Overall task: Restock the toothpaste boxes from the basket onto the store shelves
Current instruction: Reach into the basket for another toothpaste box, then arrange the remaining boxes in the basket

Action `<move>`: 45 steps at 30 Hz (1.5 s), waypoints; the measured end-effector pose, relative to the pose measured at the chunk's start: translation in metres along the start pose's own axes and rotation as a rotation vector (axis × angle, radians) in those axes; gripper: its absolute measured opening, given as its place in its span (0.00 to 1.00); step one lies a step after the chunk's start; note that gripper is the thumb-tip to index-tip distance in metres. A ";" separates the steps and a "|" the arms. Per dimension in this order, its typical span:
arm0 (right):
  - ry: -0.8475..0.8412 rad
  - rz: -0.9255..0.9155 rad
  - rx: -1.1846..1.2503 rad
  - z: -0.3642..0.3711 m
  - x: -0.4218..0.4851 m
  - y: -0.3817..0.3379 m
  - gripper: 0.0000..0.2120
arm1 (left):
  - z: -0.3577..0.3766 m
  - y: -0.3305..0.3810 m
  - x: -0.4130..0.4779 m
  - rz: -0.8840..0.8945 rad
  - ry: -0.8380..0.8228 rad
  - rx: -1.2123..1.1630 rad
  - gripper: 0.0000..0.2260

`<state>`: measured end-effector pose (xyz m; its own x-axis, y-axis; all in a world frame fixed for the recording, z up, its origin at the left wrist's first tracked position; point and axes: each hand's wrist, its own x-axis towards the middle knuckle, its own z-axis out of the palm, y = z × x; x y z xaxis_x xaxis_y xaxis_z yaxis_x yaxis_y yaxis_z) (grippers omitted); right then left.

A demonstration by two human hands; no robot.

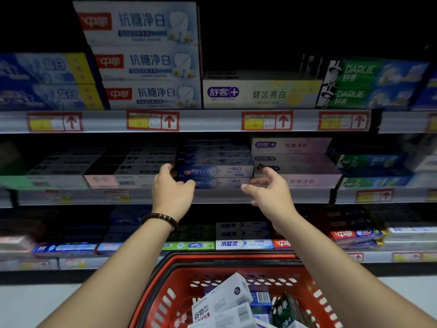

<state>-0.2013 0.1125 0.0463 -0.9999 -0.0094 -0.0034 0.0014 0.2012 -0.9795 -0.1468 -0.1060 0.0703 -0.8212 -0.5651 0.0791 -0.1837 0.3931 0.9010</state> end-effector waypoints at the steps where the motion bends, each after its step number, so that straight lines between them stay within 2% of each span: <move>1: -0.002 -0.002 -0.003 -0.001 -0.002 -0.002 0.43 | -0.001 0.001 -0.002 0.004 -0.002 -0.011 0.31; 6: -0.004 -0.004 0.011 -0.009 -0.017 -0.012 0.27 | -0.003 0.003 -0.014 0.011 -0.027 -0.070 0.25; 10: -0.017 0.007 -0.008 -0.017 -0.035 -0.017 0.20 | -0.003 0.006 -0.027 -0.011 -0.112 -0.090 0.20; 17: -0.019 -0.005 0.020 -0.026 -0.065 -0.027 0.10 | -0.014 0.018 -0.051 -0.030 -0.184 -0.135 0.17; 24: -0.041 0.011 0.052 -0.035 -0.102 -0.031 0.05 | -0.031 0.028 -0.090 -0.015 -0.233 -0.106 0.15; 35: -0.104 0.027 0.037 -0.056 -0.168 -0.019 0.03 | -0.051 0.018 -0.163 -0.034 -0.282 -0.112 0.13; 45: -0.156 0.168 0.073 -0.064 -0.195 0.018 0.04 | -0.049 -0.015 -0.195 -0.077 -0.324 -0.057 0.12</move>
<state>-0.0068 0.1810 0.0418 -0.9719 -0.1345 -0.1930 0.1738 0.1419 -0.9745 0.0429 -0.0373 0.0623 -0.9367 -0.3284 -0.1216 -0.2290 0.3116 0.9222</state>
